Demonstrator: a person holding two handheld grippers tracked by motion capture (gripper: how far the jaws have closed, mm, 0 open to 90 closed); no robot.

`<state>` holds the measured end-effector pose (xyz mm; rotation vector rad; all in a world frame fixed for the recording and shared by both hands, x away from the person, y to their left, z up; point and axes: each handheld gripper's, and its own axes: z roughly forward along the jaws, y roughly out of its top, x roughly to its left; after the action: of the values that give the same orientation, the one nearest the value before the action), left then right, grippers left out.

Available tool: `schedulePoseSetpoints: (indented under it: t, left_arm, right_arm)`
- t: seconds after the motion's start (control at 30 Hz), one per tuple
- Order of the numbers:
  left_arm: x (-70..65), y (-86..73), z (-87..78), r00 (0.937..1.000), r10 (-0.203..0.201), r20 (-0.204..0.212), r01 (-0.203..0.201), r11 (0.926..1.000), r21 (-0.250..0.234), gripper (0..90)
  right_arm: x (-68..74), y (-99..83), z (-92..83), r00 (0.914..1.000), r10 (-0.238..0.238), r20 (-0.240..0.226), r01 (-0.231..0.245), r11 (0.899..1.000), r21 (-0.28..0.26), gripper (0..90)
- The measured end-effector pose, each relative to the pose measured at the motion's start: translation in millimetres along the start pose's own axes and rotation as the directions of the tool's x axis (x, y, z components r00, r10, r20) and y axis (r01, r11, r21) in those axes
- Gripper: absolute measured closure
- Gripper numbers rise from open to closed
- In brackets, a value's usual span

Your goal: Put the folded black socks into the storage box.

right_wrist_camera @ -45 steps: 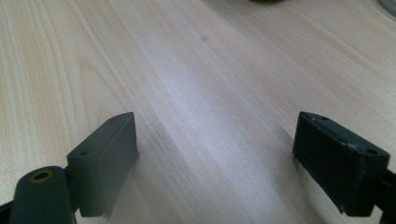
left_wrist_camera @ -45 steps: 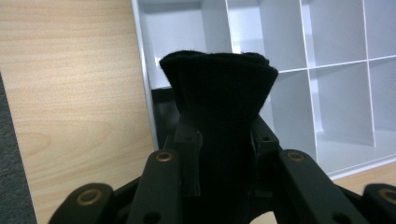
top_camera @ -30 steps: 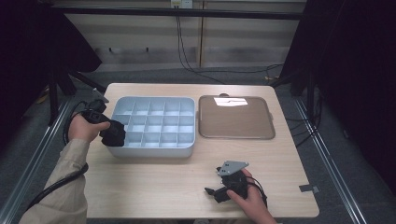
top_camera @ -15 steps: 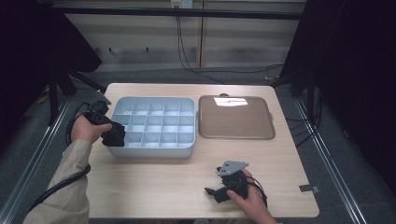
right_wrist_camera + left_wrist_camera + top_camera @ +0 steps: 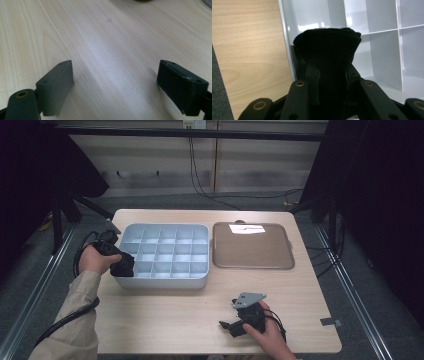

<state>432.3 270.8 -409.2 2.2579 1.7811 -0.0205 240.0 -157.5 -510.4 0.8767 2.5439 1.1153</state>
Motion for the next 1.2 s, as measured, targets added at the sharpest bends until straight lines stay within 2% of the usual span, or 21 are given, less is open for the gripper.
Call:
schedulePoseSetpoints:
  t: [0.37,0.67,0.73,0.9,0.97,1.2]
  left_arm:
    - [1.1,-1.9,4.1,0.9999,-0.013,0.008,0.014,0.9999,-0.004,71.7]
    - [2.2,-3.9,7.8,1.0,-0.008,0.001,0.008,1.0,-0.006,71.4]
    - [2.4,-4.4,7.6,0.9999,-0.011,0.007,0.011,0.9999,-0.007,71.2]
    - [0.5,-4.3,6.4,1.0,0.002,-0.009,-0.002,0.9999,-0.01,70.8]
    - [0.0,-4.1,5.2,0.9999,-0.017,-0.005,0.017,0.9997,-0.016,70.2]
    - [-0.5,-2.8,1.6,0.9999,-0.015,-0.007,0.015,0.9998,-0.01,68.7]
  right_arm:
    - [0.0,0.0,0.0,1.0,-0.001,0.0,0.001,1.0,0.0,13.4]
    - [-0.1,0.0,0.1,1.0,-0.001,0.0,0.001,1.0,-0.001,13.3]
    - [-0.1,0.0,0.1,1.0,-0.001,0.0,0.001,1.0,-0.001,13.3]
    - [-0.1,0.0,0.1,1.0,-0.001,0.0,0.001,1.0,-0.001,13.3]
    - [-0.1,0.0,0.1,1.0,-0.001,0.0,0.001,1.0,0.0,13.3]
    - [-0.1,0.0,0.1,1.0,-0.001,0.0,0.001,1.0,-0.001,13.3]
